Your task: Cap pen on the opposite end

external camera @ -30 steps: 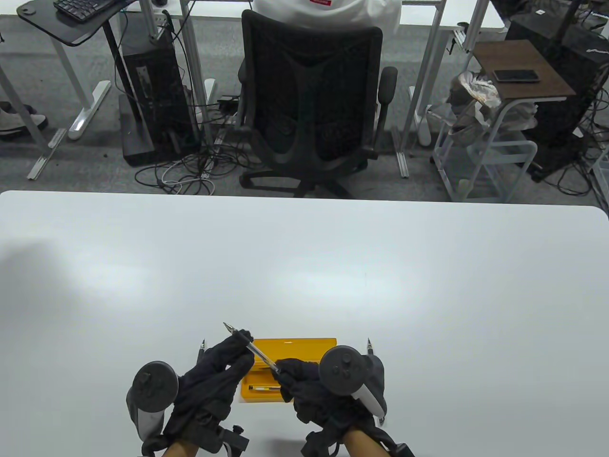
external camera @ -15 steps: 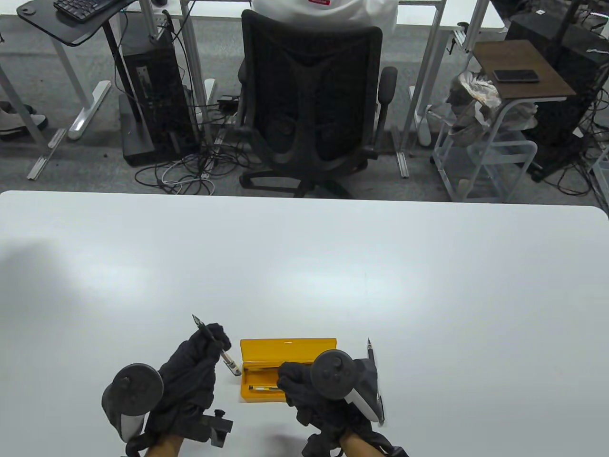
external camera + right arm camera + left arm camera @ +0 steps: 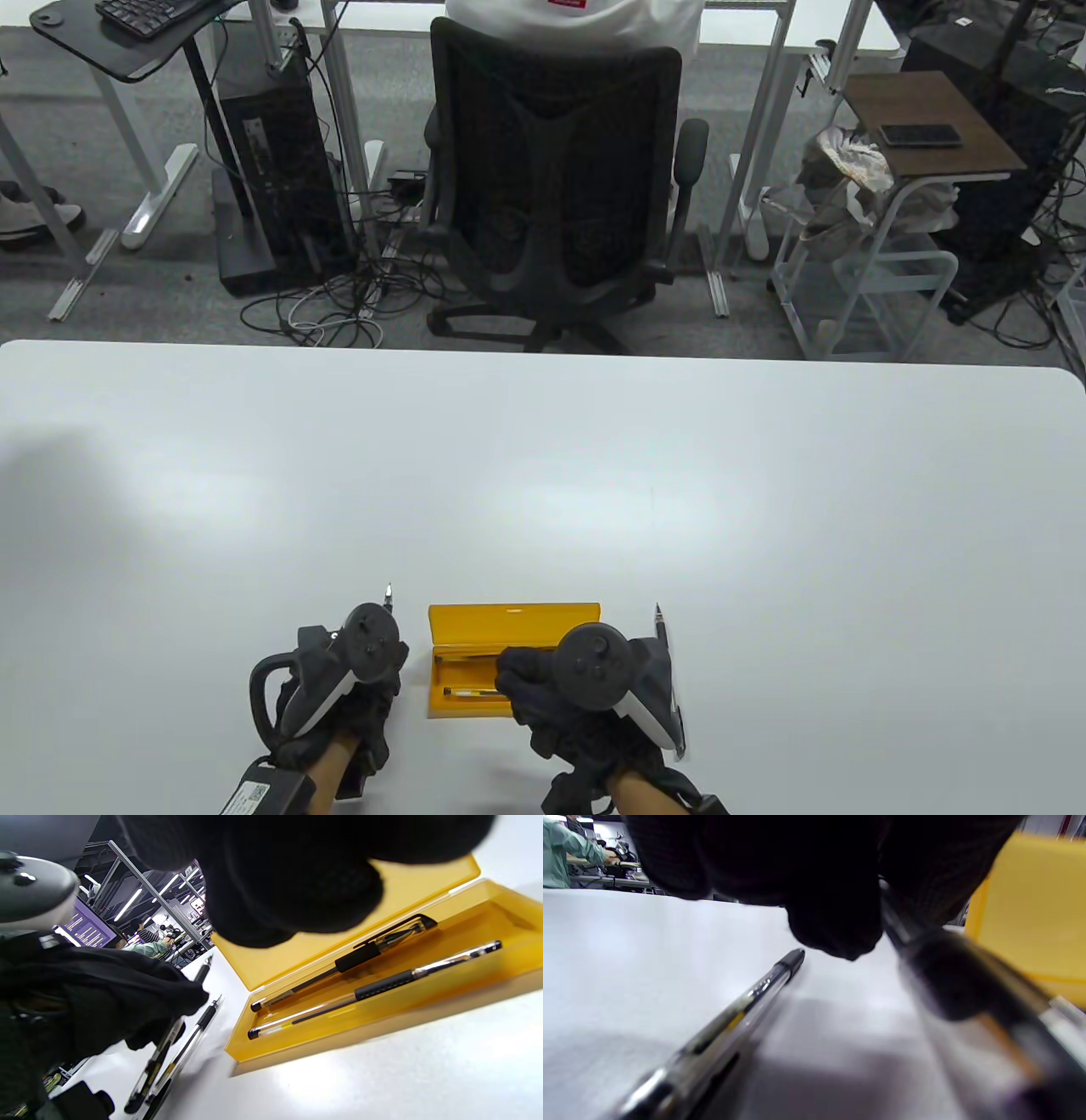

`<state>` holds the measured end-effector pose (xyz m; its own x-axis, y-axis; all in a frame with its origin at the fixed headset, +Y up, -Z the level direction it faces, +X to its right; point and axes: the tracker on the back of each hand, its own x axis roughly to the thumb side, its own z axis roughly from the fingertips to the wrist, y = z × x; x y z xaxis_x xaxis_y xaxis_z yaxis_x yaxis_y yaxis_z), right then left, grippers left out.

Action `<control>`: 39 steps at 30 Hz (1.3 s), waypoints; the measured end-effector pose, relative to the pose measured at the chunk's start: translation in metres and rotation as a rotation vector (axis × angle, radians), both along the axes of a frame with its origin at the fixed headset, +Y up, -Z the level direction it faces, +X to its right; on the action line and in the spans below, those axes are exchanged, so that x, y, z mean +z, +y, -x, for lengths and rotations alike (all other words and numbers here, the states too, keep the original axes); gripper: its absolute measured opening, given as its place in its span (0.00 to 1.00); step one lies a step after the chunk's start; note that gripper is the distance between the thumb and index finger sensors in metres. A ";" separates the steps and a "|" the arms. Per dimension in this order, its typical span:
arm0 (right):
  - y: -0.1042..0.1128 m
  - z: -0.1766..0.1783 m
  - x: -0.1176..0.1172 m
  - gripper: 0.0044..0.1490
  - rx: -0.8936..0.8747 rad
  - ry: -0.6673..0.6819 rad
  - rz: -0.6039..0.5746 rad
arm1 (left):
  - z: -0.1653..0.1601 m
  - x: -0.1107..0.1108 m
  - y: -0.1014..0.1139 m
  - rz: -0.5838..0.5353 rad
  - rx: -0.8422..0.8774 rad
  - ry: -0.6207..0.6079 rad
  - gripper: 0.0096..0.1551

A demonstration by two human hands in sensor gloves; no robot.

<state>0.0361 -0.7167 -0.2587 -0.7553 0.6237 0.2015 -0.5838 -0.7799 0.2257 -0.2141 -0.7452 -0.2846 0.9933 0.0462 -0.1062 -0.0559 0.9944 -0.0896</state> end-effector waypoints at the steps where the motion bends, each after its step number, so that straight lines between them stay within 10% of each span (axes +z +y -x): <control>1: 0.000 0.000 0.000 0.31 0.003 -0.001 -0.003 | -0.003 -0.001 -0.003 0.020 -0.036 -0.009 0.30; 39: 0.002 -0.006 -0.002 0.32 0.005 -0.021 -0.006 | -0.014 -0.001 -0.008 0.121 -0.135 -0.006 0.35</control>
<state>0.0418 -0.7144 -0.2609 -0.7621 0.6191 0.1894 -0.5847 -0.7838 0.2090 -0.1999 -0.7535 -0.2859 0.9902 -0.1003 -0.0968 0.0783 0.9747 -0.2094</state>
